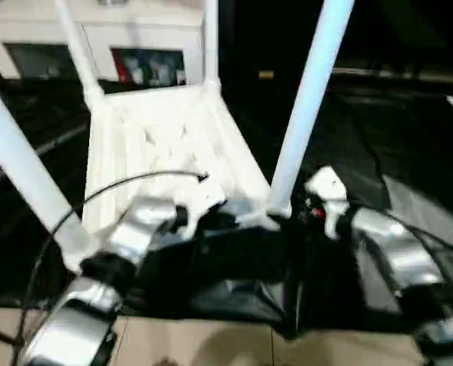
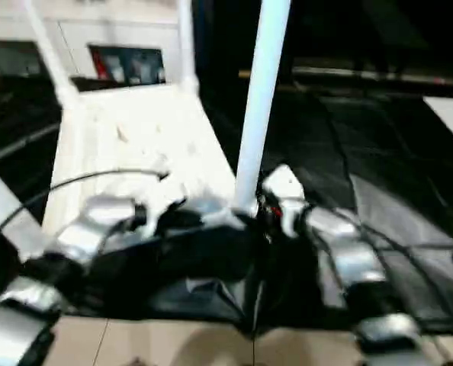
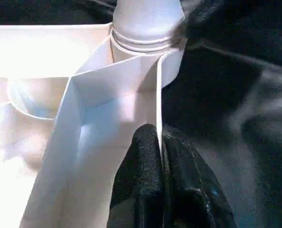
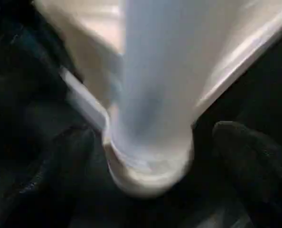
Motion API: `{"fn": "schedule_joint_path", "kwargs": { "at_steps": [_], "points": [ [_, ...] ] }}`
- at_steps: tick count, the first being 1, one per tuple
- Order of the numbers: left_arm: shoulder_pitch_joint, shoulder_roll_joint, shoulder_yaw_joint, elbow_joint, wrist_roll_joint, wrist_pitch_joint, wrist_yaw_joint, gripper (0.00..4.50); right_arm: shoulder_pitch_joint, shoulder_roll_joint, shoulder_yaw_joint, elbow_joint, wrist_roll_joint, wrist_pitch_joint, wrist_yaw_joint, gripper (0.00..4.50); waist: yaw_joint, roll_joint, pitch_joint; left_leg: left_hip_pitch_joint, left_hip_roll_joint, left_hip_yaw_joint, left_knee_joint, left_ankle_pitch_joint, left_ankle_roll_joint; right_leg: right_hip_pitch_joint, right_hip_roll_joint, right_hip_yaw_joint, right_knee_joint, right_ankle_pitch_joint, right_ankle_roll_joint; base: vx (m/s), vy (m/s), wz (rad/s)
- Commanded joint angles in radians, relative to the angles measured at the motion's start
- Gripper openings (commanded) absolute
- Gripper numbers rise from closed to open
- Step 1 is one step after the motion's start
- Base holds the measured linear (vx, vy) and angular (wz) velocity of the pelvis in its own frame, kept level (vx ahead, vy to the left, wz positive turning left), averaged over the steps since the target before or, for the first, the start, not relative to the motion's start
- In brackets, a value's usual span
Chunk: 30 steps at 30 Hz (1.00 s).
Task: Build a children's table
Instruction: Rotate leg to tighten
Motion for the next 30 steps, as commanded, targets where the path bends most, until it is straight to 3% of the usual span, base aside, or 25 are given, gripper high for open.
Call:
{"fn": "schedule_joint_path", "kwargs": {
  "at_steps": [1, 9, 15, 30],
  "points": [
    [0.024, 0.007, -0.013, -0.083, -0.064, 0.009, -0.112, 0.00, 0.006, -0.025, 0.013, -0.050, 0.028, 0.046, 0.073, 4.43, 0.003, -0.012, -0.067, -0.002, 0.028, 0.001, -0.064, -0.206, 0.093, 0.060, -0.054, 0.048, -0.057, -0.284, -0.196, 0.000, 0.000, 0.00],
    [0.052, 0.025, -0.026, -0.135, -0.064, 0.032, -0.123, 0.00, 0.002, 0.024, 0.027, -0.034, 0.044, 0.047, 0.100, 4.43, 0.002, -0.014, -0.064, 0.004, 0.024, 0.000, -0.066, -0.248, 0.061, 0.051, -0.054, 0.047, -0.067, -0.358, -0.175, 0.000, 0.000, 0.00],
    [0.059, 0.031, -0.028, -0.155, -0.055, 0.050, -0.127, 0.00, 0.009, 0.024, 0.042, -0.025, 0.022, 0.050, 0.105, 3.84, 0.004, -0.015, -0.066, 0.000, 0.024, 0.001, -0.065, -0.211, 0.063, 0.055, -0.053, 0.049, -0.059, -0.308, -0.182, 0.000, 0.000, 0.00],
    [0.074, 0.036, -0.027, -0.179, -0.054, 0.070, -0.117, 0.00, 0.000, 0.051, 0.032, 0.034, -0.002, 0.019, 0.076, 2.76, 0.000, -0.021, -0.066, 0.000, 0.023, 0.001, -0.063, -0.208, 0.066, 0.055, -0.053, 0.048, -0.060, -0.321, -0.178, 0.000, 0.000, 0.00]
  ]
}}
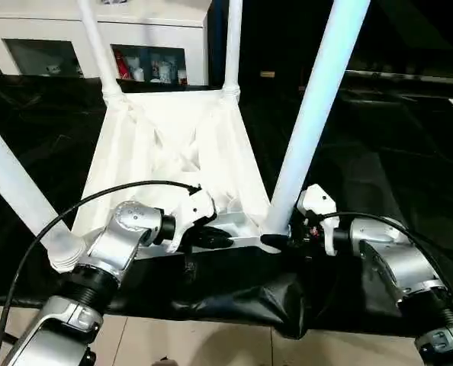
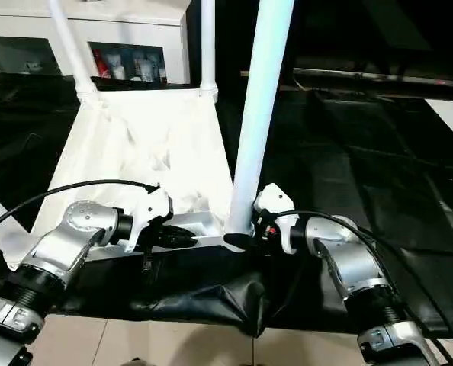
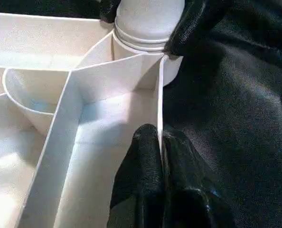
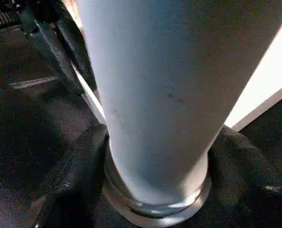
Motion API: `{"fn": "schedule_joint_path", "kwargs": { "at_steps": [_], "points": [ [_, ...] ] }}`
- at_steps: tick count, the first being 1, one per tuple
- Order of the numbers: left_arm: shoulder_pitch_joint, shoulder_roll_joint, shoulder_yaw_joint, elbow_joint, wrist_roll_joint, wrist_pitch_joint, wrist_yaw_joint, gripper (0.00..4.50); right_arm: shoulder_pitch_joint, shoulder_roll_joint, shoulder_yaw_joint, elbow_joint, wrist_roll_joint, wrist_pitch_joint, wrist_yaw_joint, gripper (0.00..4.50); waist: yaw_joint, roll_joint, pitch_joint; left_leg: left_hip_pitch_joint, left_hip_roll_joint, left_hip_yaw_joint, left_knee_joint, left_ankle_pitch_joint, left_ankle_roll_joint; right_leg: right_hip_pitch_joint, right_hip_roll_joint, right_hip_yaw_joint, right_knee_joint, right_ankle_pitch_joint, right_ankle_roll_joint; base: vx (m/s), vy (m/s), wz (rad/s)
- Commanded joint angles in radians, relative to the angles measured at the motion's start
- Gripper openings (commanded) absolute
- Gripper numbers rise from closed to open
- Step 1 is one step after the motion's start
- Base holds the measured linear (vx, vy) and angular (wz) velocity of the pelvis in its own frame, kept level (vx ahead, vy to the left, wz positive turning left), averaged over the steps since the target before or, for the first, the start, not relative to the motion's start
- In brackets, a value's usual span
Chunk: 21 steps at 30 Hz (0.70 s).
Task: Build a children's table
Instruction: Rotate leg to tighten
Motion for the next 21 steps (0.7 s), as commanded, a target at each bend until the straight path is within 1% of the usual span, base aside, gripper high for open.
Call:
{"fn": "schedule_joint_path", "kwargs": {
  "at_steps": [1, 3, 4, 6, 8, 10, 11, 12, 13, 14, 15, 16, 17, 18, 19, 20, 21],
  "points": [
    [0.006, -0.013, -0.011, -0.040, -0.027, -0.002, -0.024, 0.00, -0.009, 0.009, 0.000, 0.016, -0.010, 0.000, -0.012, 2.75, 0.000, -0.015, -0.067, -0.001, 0.022, 0.001, -0.064, -0.209, 0.066, 0.055, -0.054, 0.047, -0.060, -0.321, -0.180, 0.000, 0.000, 0.00],
    [0.006, -0.013, -0.011, -0.040, -0.027, -0.001, -0.024, 0.00, -0.008, 0.011, -0.002, 0.015, -0.007, 0.000, -0.010, 2.73, -0.001, -0.016, -0.067, -0.001, 0.022, 0.001, -0.064, -0.211, 0.065, 0.056, -0.053, 0.047, -0.062, -0.327, -0.177, 0.000, 0.000, 0.00],
    [0.006, -0.010, -0.015, -0.041, -0.028, 0.006, -0.030, 0.00, -0.006, 0.013, -0.004, 0.013, 0.001, 0.002, -0.002, 2.72, -0.002, -0.018, -0.066, -0.001, 0.022, 0.001, -0.064, -0.212, 0.065, 0.056, -0.052, 0.047, -0.062, -0.329, -0.175, 0.000, 0.000, 0.00],
    [0.007, -0.009, -0.018, -0.041, -0.028, 0.012, -0.034, 0.00, -0.003, 0.015, -0.007, 0.014, 0.006, 0.003, -0.001, 2.72, -0.001, -0.016, -0.068, 0.000, 0.023, 0.001, -0.064, -0.206, 0.065, 0.056, -0.053, 0.048, -0.060, -0.319, -0.179, 0.000, 0.000, 0.00],
    [0.008, -0.009, -0.018, -0.039, -0.026, 0.012, -0.031, 0.00, 0.000, 0.020, -0.014, 0.014, 0.013, 0.010, -0.004, 2.72, -0.002, -0.016, -0.067, -0.001, 0.022, 0.001, -0.064, -0.204, 0.067, 0.056, -0.052, 0.048, -0.059, -0.311, -0.181, 0.000, 0.000, 0.00],
    [-0.004, -0.020, -0.018, -0.009, -0.003, 0.019, 0.016, 0.00, -0.002, 0.052, -0.044, 0.043, 0.027, 0.022, -0.055, 2.72, -0.003, -0.016, -0.067, 0.000, 0.022, 0.001, -0.064, -0.208, 0.066, 0.055, -0.052, 0.048, -0.060, -0.314, -0.183, 0.000, 0.000, 0.00],
    [-0.018, -0.039, -0.013, 0.025, 0.016, 0.024, 0.070, 0.00, -0.006, 0.082, -0.066, 0.069, 0.031, 0.030, -0.114, 2.72, -0.004, -0.016, -0.067, -0.001, 0.022, 0.001, -0.064, -0.211, 0.064, 0.055, -0.052, 0.048, -0.060, -0.320, -0.182, 0.000, 0.000, 0.00],
    [-0.033, -0.062, -0.006, 0.060, 0.031, 0.026, 0.125, 0.00, -0.012, 0.114, -0.087, 0.101, 0.028, 0.030, -0.186, 2.72, -0.007, -0.017, -0.064, 0.001, 0.020, 0.001, -0.065, -0.226, 0.052, 0.051, -0.052, 0.047, -0.066, -0.355, -0.172, 0.000, 0.000, 0.00],
    [-0.047, -0.084, -0.001, 0.089, 0.041, 0.026, 0.170, 0.00, -0.018, 0.145, -0.108, 0.131, 0.026, 0.033, -0.259, 2.72, -0.009, -0.017, -0.062, 0.002, 0.018, -0.001, -0.067, -0.245, 0.037, 0.052, -0.053, 0.045, -0.072, -0.403, -0.156, 0.000, 0.000, 0.00],
    [-0.060, -0.106, 0.004, 0.114, 0.049, 0.031, 0.213, 0.00, -0.023, 0.177, -0.129, 0.156, 0.027, 0.040, -0.329, 2.72, -0.012, -0.021, -0.061, 0.002, 0.017, -0.001, -0.068, -0.254, 0.031, 0.051, -0.053, 0.043, -0.076, -0.432, -0.146, 0.000, 0.000, 0.00],
    [-0.081, -0.136, 0.010, 0.149, 0.060, 0.038, 0.272, 0.00, -0.035, 0.215, -0.156, 0.192, 0.022, 0.040, -0.435, 2.72, -0.015, -0.020, -0.058, 0.010, 0.014, -0.003, -0.067, -0.292, 0.020, 0.046, -0.055, 0.037, -0.089, -0.518, -0.117, 0.000, 0.000, 0.00],
    [-0.093, -0.152, 0.011, 0.168, 0.066, 0.043, 0.303, 0.00, -0.042, 0.238, -0.174, 0.212, 0.023, 0.044, -0.498, 2.72, -0.020, -0.021, -0.057, 0.010, 0.012, -0.003, -0.066, -0.302, 0.017, 0.044, -0.056, 0.036, -0.094, -0.549, -0.103, 0.000, 0.000, 0.00],
    [-0.101, -0.164, 0.012, 0.180, 0.070, 0.048, 0.324, 0.00, -0.049, 0.255, -0.186, 0.226, 0.023, 0.046, -0.542, 2.72, -0.025, -0.021, -0.058, 0.015, 0.010, -0.005, -0.064, -0.315, 0.011, 0.039, -0.056, 0.033, -0.102, -0.589, -0.085, 0.000, 0.000, 0.00],
    [-0.125, -0.198, 0.014, 0.214, 0.081, 0.063, 0.383, 0.00, -0.070, 0.294, -0.210, 0.263, 0.020, 0.044, -0.649, 2.72, -0.033, -0.016, -0.056, 0.015, 0.008, -0.007, -0.064, -0.328, 0.010, 0.039, -0.055, 0.030, -0.107, -0.603, -0.075, 0.000, 0.000, 0.00],
    [-0.153, -0.235, 0.019, 0.252, 0.089, 0.080, 0.446, 0.00, -0.095, 0.332, -0.227, 0.303, 0.009, 0.029, -0.756, 2.72, -0.037, -0.016, -0.056, 0.015, 0.007, -0.007, -0.062, -0.337, 0.009, 0.035, -0.053, 0.028, -0.109, -0.614, -0.070, 0.000, 0.000, 0.00],
    [-0.158, -0.242, 0.020, 0.259, 0.090, 0.082, 0.458, 0.00, -0.100, 0.339, -0.230, 0.311, 0.005, 0.025, -0.774, 2.72, -0.042, -0.016, -0.056, 0.020, 0.005, -0.011, -0.060, -0.367, 0.001, 0.032, -0.052, 0.018, -0.116, -0.648, -0.056, 0.000, 0.000, 0.00],
    [-0.183, -0.272, 0.035, 0.296, 0.088, 0.093, 0.524, 0.00, -0.123, 0.370, -0.240, 0.341, -0.011, -0.001, -0.857, 2.72, -0.049, -0.014, -0.053, 0.016, 0.003, -0.013, -0.058, -0.394, 0.002, 0.033, -0.050, 0.010, -0.124, -0.670, -0.037, 0.000, 0.000, 0.00]
  ]
}}
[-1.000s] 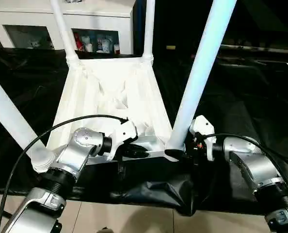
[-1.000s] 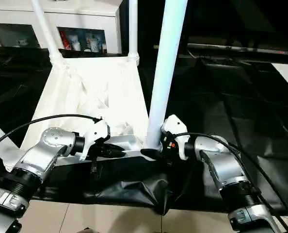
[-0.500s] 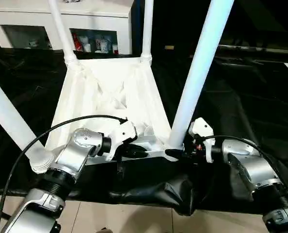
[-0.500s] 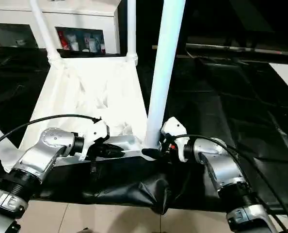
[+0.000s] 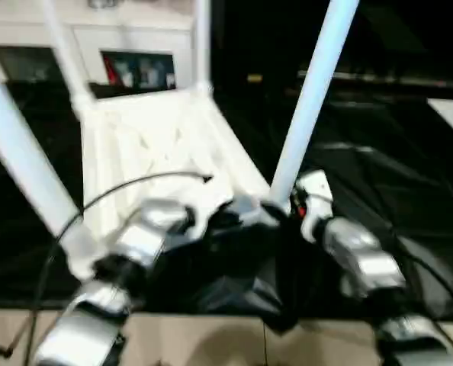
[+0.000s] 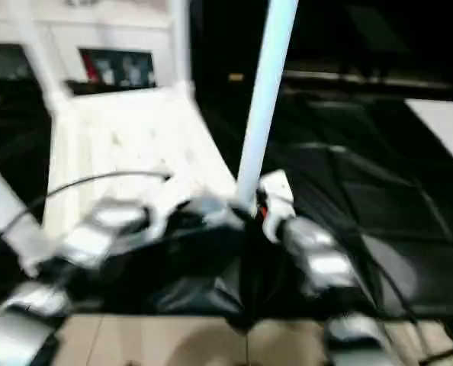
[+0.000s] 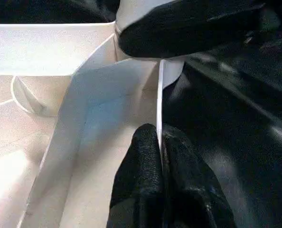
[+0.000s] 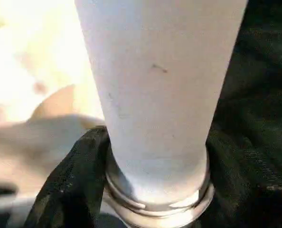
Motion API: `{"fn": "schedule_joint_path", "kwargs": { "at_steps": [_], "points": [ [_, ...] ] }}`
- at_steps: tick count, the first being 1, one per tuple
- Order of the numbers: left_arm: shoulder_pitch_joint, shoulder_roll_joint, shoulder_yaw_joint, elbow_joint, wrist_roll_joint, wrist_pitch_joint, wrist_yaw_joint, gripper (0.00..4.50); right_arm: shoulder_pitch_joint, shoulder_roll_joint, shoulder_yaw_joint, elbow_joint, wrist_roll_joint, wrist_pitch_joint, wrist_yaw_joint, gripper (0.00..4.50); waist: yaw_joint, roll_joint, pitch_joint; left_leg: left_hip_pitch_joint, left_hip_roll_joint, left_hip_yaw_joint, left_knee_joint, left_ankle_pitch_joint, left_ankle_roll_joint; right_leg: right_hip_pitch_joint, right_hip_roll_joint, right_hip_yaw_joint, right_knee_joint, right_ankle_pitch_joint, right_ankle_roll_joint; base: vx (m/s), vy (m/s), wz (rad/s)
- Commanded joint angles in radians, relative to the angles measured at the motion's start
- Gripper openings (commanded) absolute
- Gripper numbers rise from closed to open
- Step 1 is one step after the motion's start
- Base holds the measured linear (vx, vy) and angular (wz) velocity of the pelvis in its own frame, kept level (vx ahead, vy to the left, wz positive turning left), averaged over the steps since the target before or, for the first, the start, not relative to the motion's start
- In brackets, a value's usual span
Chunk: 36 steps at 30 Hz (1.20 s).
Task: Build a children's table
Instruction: Rotate leg to tighten
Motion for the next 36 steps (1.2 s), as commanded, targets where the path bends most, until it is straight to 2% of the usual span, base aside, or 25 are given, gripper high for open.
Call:
{"fn": "schedule_joint_path", "kwargs": {
  "at_steps": [1, 2, 3, 4, 5, 6, 8, 10, 11, 12, 13, 14, 16, 18, 19, 20, 21, 22, 25, 28, 29, 30, 32, 33, 36],
  "points": [
    [-0.033, -0.052, 0.020, 0.063, 0.000, 0.023, 0.117, 0.00, -0.021, 0.061, -0.021, 0.078, -0.008, -0.013, -0.136, 2.72, -0.013, 0.005, -0.052, 0.019, 0.003, -0.012, -0.065, -0.419, 0.003, 0.027, -0.050, 0.008, -0.126, -0.672, -0.029, 0.000, 0.000, 0.00],
    [-0.039, -0.058, 0.021, 0.073, 0.003, 0.024, 0.129, 0.00, -0.027, 0.070, -0.021, 0.084, -0.013, -0.019, -0.148, 2.71, -0.016, 0.003, -0.053, 0.018, 0.002, -0.012, -0.063, -0.422, 0.008, 0.028, -0.050, 0.004, -0.128, -0.667, -0.026, 0.000, 0.000, 0.00],
    [-0.055, -0.070, 0.024, 0.101, 0.014, 0.023, 0.164, 0.00, -0.045, 0.097, -0.010, 0.102, -0.033, -0.038, -0.172, 2.71, -0.019, 0.013, -0.053, 0.022, 0.007, -0.015, -0.069, -0.439, 0.015, 0.032, -0.050, -0.002, -0.132, -0.639, -0.032, 0.000, 0.000, 0.00],
    [-0.064, -0.074, 0.026, 0.118, 0.018, 0.019, 0.175, 0.00, -0.057, 0.111, 0.004, 0.112, -0.051, -0.047, -0.183, 2.71, -0.026, 0.018, -0.053, 0.013, 0.009, -0.019, -0.073, -0.450, 0.019, 0.042, -0.048, -0.006, -0.129, -0.602, -0.036, 0.000, 0.000, 0.00],
    [-0.069, -0.076, 0.027, 0.126, 0.019, 0.017, 0.180, 0.00, -0.064, 0.118, 0.012, 0.117, -0.060, -0.051, -0.189, 2.71, -0.026, 0.020, -0.053, 0.013, 0.011, -0.020, -0.076, -0.457, 0.020, 0.043, -0.049, -0.007, -0.129, -0.595, -0.038, 0.000, 0.000, 0.00],
    [-0.078, -0.078, 0.030, 0.142, 0.023, 0.006, 0.183, 0.00, -0.077, 0.129, 0.033, 0.122, -0.082, -0.063, -0.190, 2.71, -0.029, 0.015, -0.052, 0.020, 0.011, -0.019, -0.075, -0.468, 0.024, 0.040, -0.051, -0.009, -0.133, -0.586, -0.046, 0.000, 0.000, 0.00],
    [-0.078, -0.072, 0.028, 0.142, 0.025, -0.006, 0.172, 0.00, -0.077, 0.128, 0.044, 0.106, -0.084, -0.068, -0.157, 2.71, -0.028, 0.012, -0.053, 0.017, 0.010, -0.019, -0.076, -0.462, 0.029, 0.043, -0.055, -0.007, -0.131, -0.580, -0.055, 0.000, 0.000, 0.00],
    [-0.080, -0.065, 0.025, 0.150, 0.027, -0.022, 0.164, 0.00, -0.080, 0.127, 0.044, 0.099, -0.073, -0.089, -0.129, 3.06, -0.025, 0.006, -0.052, 0.016, 0.010, -0.018, -0.078, -0.458, 0.034, 0.042, -0.058, -0.002, -0.127, -0.586, -0.059, 0.000, 0.000, 0.00],
    [-0.073, -0.054, 0.021, 0.140, 0.024, -0.041, 0.138, 0.00, -0.078, 0.118, 0.049, 0.086, -0.069, -0.115, -0.092, 3.40, -0.021, 0.002, -0.053, 0.015, 0.010, -0.018, -0.078, -0.443, 0.038, 0.043, -0.062, 0.001, -0.125, -0.586, -0.063, 0.000, 0.000, 0.00],
    [-0.070, -0.050, 0.018, 0.138, 0.023, -0.053, 0.127, 0.00, -0.078, 0.115, 0.051, 0.084, -0.069, -0.125, -0.080, 3.40, -0.019, 0.004, -0.052, 0.014, 0.010, -0.017, -0.078, -0.438, 0.042, 0.042, -0.063, 0.002, -0.126, -0.590, -0.064, 0.000, 0.000, 0.00],
    [-0.069, -0.047, 0.016, 0.137, 0.022, -0.067, 0.117, 0.00, -0.079, 0.112, 0.051, 0.086, -0.071, -0.137, -0.070, 3.42, -0.018, 0.005, -0.054, 0.010, 0.011, -0.015, -0.079, -0.421, 0.045, 0.044, -0.063, 0.005, -0.123, -0.576, -0.069, 0.000, 0.000, 0.00],
    [-0.062, -0.038, 0.016, 0.126, 0.017, -0.067, 0.102, 0.00, -0.078, 0.094, 0.056, 0.078, -0.080, -0.148, -0.054, 3.50, -0.021, -0.001, -0.053, -0.004, 0.011, -0.018, -0.083, -0.400, 0.047, 0.054, -0.065, 0.004, -0.118, -0.569, -0.065, 0.000, 0.000, 0.00],
    [-0.042, -0.013, 0.010, 0.095, 0.012, -0.095, 0.041, 0.00, -0.068, 0.048, 0.055, 0.043, -0.084, -0.147, 0.001, 3.68, -0.019, 0.002, -0.054, -0.006, 0.014, -0.019, -0.085, -0.384, 0.046, 0.056, -0.065, 0.006, -0.116, -0.561, -0.063, 0.000, 0.000, 0.00],
    [-0.034, -0.005, 0.011, 0.083, 0.009, -0.087, 0.029, 0.00, -0.062, 0.027, 0.056, 0.027, -0.089, -0.141, 0.009, 3.87, -0.012, -0.003, -0.058, -0.002, 0.014, -0.014, -0.083, -0.352, 0.051, 0.055, -0.067, 0.015, -0.110, -0.525, -0.080, 0.000, 0.000, 0.00],
    [-0.018, 0.018, 0.005, 0.058, 0.005, -0.108, -0.010, 0.00, -0.045, -0.026, 0.063, -0.012, -0.093, -0.121, 0.060, 3.87, -0.003, -0.004, -0.058, 0.001, 0.016, -0.009, -0.082, -0.314, 0.060, 0.049, -0.065, 0.021, -0.103, -0.479, -0.110, 0.000, 0.000, 0.00],
    [-0.011, 0.027, 0.005, 0.047, 0.002, -0.106, -0.024, 0.00, -0.036, -0.048, 0.067, -0.029, -0.092, -0.109, 0.089, 3.95, -0.003, -0.004, -0.058, 0.001, 0.016, -0.009, -0.082, -0.314, 0.060, 0.049, -0.065, 0.021, -0.103, -0.479, -0.110, 0.000, 0.000, 0.00],
    [-0.003, 0.039, 0.001, 0.036, 0.001, -0.116, -0.043, 0.00, -0.024, -0.076, 0.074, -0.049, -0.089, -0.098, 0.133, 4.15, 0.006, -0.005, -0.057, 0.002, 0.017, -0.003, -0.080, -0.293, 0.072, 0.049, -0.063, 0.026, -0.098, -0.453, -0.121, 0.000, 0.000, 0.00],
    [0.004, 0.049, -0.003, 0.025, -0.003, -0.132, -0.066, 0.00, -0.011, -0.099, 0.083, -0.071, -0.081, -0.087, 0.188, 4.21, 0.008, 0.001, -0.057, 0.005, 0.018, 0.000, -0.079, -0.284, 0.073, 0.045, -0.062, 0.031, -0.094, -0.436, -0.132, 0.000, 0.000, 0.00],
    [0.036, 0.082, -0.020, -0.028, -0.033, -0.165, -0.176, 0.00, 0.047, -0.196, 0.140, -0.169, -0.058, -0.054, 0.404, 4.38, 0.020, -0.005, -0.055, 0.003, 0.018, 0.003, -0.076, -0.294, 0.086, 0.046, -0.059, 0.036, -0.091, -0.446, -0.128, 0.000, 0.000, 0.00],
    [0.057, 0.105, -0.034, -0.072, -0.054, -0.174, -0.260, 0.00, 0.086, -0.258, 0.171, -0.242, -0.032, -0.030, 0.529, 4.45, 0.029, -0.008, -0.061, -0.002, 0.021, 0.005, -0.073, -0.242, 0.096, 0.048, -0.060, 0.043, -0.078, -0.393, -0.146, 0.000, 0.000, 0.00],
    [0.084, 0.131, -0.047, -0.137, -0.083, -0.164, -0.356, 0.00, 0.114, -0.308, 0.181, -0.308, 0.013, 0.012, 0.633, 4.45, 0.033, -0.009, -0.059, -0.003, 0.022, 0.003, -0.074, -0.239, 0.098, 0.050, -0.058, 0.043, -0.073, -0.384, -0.155, 0.000, 0.000, 0.00],
    [0.091, 0.138, -0.048, -0.156, -0.093, -0.154, -0.378, 0.00, 0.117, -0.317, 0.182, -0.313, 0.020, 0.014, 0.653, 4.45, 0.039, -0.009, -0.063, -0.010, 0.025, 0.002, -0.073, -0.209, 0.100, 0.057, -0.060, 0.045, -0.063, -0.351, -0.159, 0.000, 0.000, 0.00],
    [0.100, 0.147, -0.049, -0.187, -0.108, -0.134, -0.407, 0.00, 0.117, -0.326, 0.182, -0.307, 0.022, 0.005, 0.681, 4.45, 0.044, -0.005, -0.064, -0.005, 0.026, 0.004, -0.072, -0.189, 0.099, 0.052, -0.059, 0.046, -0.060, -0.317, -0.175, 0.000, 0.000, 0.00],
    [0.104, 0.150, -0.050, -0.200, -0.115, -0.125, -0.420, 0.00, 0.116, -0.328, 0.180, -0.303, 0.023, 0.000, 0.693, 4.45, 0.048, -0.002, -0.065, -0.004, 0.029, 0.006, -0.072, -0.173, 0.094, 0.051, -0.059, 0.047, -0.054, -0.267, -0.203, 0.000, 0.000, 0.00],
    [0.113, 0.162, -0.054, -0.225, -0.120, -0.119, -0.443, 0.00, 0.111, -0.324, 0.175, -0.292, 0.033, 0.004, 0.716, 4.45, 0.053, 0.001, -0.068, -0.004, 0.029, 0.005, -0.070, -0.154, 0.089, 0.055, -0.055, 0.048, -0.042, -0.198, -0.223, 0.000, 0.000, 0.00]
  ]
}}
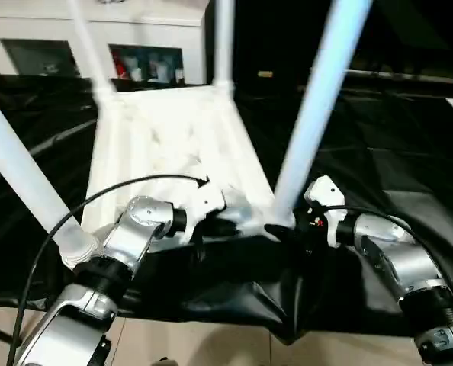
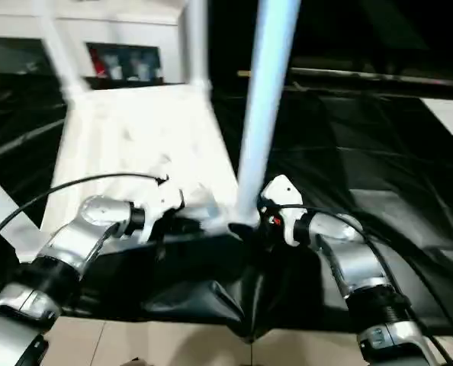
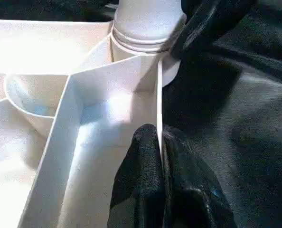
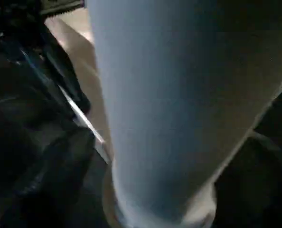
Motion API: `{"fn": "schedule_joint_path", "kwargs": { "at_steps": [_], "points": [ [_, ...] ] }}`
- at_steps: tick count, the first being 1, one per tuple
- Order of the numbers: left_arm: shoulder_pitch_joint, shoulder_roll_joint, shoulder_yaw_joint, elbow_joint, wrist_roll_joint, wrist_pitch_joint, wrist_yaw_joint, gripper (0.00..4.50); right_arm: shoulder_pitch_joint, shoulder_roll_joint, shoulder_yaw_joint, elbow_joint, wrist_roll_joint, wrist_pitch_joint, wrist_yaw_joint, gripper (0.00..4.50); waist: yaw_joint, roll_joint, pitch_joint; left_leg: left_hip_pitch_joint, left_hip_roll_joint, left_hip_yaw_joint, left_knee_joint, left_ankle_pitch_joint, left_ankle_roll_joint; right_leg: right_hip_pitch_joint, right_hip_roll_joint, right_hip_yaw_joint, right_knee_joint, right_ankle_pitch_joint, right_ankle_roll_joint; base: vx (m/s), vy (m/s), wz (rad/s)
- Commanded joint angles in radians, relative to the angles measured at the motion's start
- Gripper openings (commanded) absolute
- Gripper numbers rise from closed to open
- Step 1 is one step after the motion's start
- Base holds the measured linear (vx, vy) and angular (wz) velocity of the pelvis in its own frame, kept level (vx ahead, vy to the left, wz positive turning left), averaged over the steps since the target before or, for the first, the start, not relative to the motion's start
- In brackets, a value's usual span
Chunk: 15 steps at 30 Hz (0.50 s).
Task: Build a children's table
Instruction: Rotate leg to tighten
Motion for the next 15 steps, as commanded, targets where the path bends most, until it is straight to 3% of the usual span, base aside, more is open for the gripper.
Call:
{"fn": "schedule_joint_path", "kwargs": {
  "at_steps": [1, 7, 15],
  "points": [
    [0.006, -0.019, -0.013, -0.045, -0.047, -0.005, -0.050, 0.00, -0.011, 0.007, -0.002, -0.006, 0.011, 0.004, 0.013, 4.45, -0.004, -0.008, -0.071, -0.002, 0.025, 0.003, -0.059, -0.160, 0.085, 0.059, -0.051, 0.052, -0.049, -0.198, -0.215, 0.000, 0.000, 0.00],
    [0.010, -0.011, -0.010, -0.047, -0.041, -0.006, -0.061, 0.00, -0.017, 0.015, 0.013, 0.004, -0.001, 0.006, 0.004, 4.08, -0.006, -0.012, -0.067, 0.000, 0.021, 0.004, -0.062, -0.211, 0.060, 0.059, -0.054, 0.053, -0.064, -0.319, -0.171, 0.000, 0.000, 0.00],
    [0.012, -0.001, -0.008, -0.059, -0.042, 0.006, -0.060, 0.00, -0.028, 0.019, 0.017, 0.055, -0.042, -0.044, -0.023, 3.26, -0.010, -0.010, -0.068, -0.002, 0.019, 0.003, -0.061, -0.198, 0.058, 0.059, -0.052, 0.052, -0.063, -0.307, -0.170, 0.000, 0.000, 0.00]
  ]
}}
